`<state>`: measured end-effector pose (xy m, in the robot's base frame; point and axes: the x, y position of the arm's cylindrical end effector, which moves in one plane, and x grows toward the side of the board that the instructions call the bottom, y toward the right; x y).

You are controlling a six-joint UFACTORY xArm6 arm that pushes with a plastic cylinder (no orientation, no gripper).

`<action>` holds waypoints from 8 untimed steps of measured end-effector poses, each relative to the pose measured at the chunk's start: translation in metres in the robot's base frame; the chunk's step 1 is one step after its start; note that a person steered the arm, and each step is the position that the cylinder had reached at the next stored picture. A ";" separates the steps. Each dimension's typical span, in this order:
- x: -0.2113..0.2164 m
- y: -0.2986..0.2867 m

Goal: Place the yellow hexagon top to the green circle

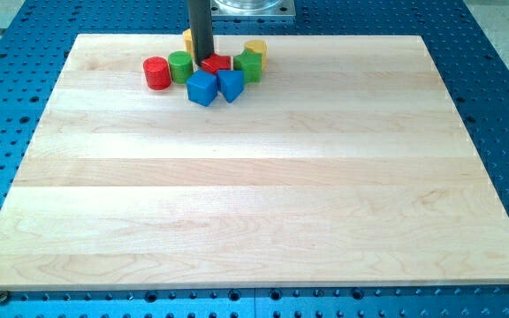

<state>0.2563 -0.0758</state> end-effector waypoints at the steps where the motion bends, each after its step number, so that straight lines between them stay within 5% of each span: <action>1: 0.000 0.000; 5: 0.008 0.005; 8: -0.035 0.025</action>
<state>0.2210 -0.0513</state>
